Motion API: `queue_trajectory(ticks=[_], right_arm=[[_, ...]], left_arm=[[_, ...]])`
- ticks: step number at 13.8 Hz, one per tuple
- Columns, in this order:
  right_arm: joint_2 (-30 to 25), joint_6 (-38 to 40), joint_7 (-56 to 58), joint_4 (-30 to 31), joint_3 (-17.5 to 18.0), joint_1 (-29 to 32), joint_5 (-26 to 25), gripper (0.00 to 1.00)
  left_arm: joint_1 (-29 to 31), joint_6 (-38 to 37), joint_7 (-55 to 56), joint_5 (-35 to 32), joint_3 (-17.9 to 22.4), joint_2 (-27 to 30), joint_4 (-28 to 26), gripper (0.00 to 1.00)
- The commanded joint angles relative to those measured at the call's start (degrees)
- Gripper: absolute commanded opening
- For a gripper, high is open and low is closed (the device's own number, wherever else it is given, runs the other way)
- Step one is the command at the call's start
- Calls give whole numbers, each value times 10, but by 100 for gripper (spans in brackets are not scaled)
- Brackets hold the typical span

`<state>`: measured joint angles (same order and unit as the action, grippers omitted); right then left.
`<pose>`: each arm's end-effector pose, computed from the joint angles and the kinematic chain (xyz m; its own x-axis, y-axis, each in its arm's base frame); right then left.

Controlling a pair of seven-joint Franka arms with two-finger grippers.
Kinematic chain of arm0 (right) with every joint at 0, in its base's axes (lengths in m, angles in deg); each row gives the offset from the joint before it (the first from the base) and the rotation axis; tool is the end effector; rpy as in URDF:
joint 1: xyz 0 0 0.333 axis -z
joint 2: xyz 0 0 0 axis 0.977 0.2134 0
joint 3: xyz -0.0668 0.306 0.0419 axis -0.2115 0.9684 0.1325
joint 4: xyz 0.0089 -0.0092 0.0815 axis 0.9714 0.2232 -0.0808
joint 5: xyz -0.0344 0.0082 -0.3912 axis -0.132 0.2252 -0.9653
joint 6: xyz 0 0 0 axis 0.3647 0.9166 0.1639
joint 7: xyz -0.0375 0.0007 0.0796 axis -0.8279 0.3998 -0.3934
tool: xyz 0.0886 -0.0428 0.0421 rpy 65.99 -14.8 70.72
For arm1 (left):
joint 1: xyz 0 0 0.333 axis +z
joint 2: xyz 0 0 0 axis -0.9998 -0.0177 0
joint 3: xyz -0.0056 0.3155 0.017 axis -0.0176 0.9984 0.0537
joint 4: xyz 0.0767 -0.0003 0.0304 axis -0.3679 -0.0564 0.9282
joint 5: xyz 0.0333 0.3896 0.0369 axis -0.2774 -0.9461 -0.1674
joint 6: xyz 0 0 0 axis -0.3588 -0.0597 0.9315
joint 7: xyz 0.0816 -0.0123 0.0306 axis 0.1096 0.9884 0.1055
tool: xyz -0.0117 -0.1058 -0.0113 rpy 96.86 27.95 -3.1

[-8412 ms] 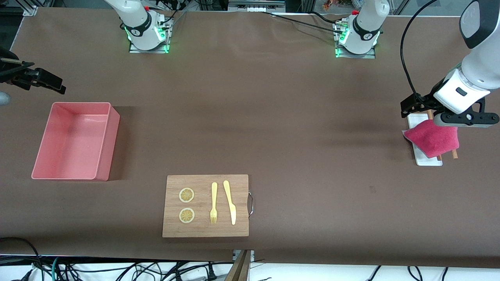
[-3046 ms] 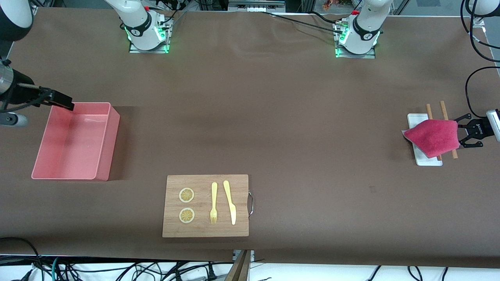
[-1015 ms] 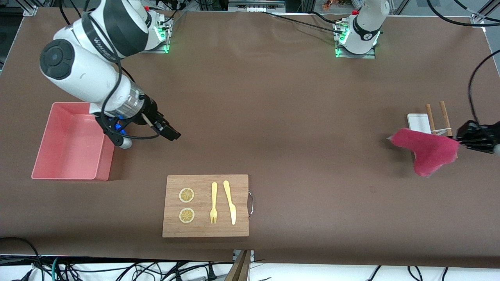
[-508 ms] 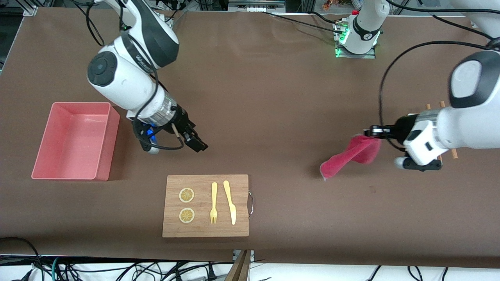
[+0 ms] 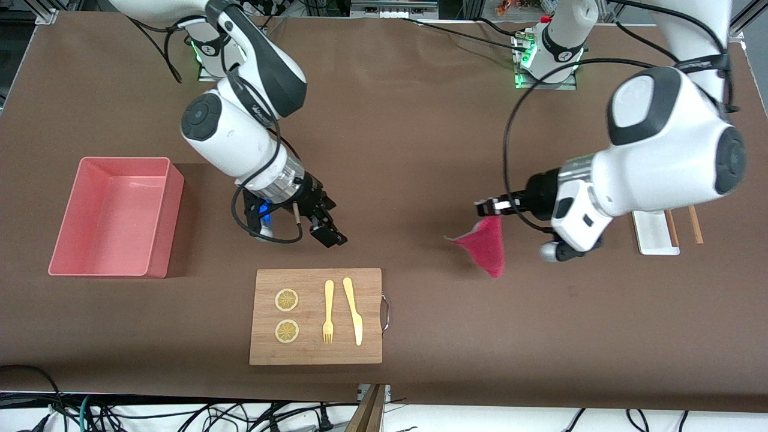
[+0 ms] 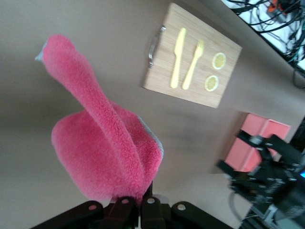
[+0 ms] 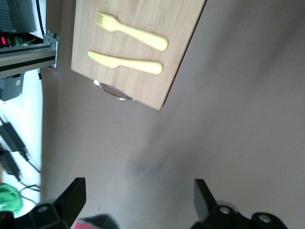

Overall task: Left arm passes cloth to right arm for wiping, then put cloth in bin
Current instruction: 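Carry the cloth toward the right gripper and grasp it with the right gripper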

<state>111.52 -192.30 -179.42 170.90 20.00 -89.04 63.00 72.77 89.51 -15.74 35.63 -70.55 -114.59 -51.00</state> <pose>0.6151 0.3805 0.4276 0.4054 -0.8531 -0.3285 -0.8942 -0.2954 -0.3364 0.6562 -0.2661 0.5238 0.9204 0.2488 -0.3016 0.3750 -0.7801 0.5009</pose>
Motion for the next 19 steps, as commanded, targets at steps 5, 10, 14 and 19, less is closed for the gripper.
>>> queue_trajectory(ticks=[5, 10, 14, 19], right_arm=[[32, -87, -77, -4, 1, -31, 4, 100], [36, -87, -101, -3, 12, -39, 5, 76], [35, -87, -92, -4, 13, -35, 5, 0], [33, -87, -90, -8, 13, -33, 4, 0]], left_arm=[[-101, 171, 61, 79, 8, -7, -12, 0], [-117, 209, 82, 79, 8, -13, -13, 0], [-116, 209, 82, 79, 8, -12, -13, 0], [-115, 209, 83, 79, 8, -12, -13, 0]])
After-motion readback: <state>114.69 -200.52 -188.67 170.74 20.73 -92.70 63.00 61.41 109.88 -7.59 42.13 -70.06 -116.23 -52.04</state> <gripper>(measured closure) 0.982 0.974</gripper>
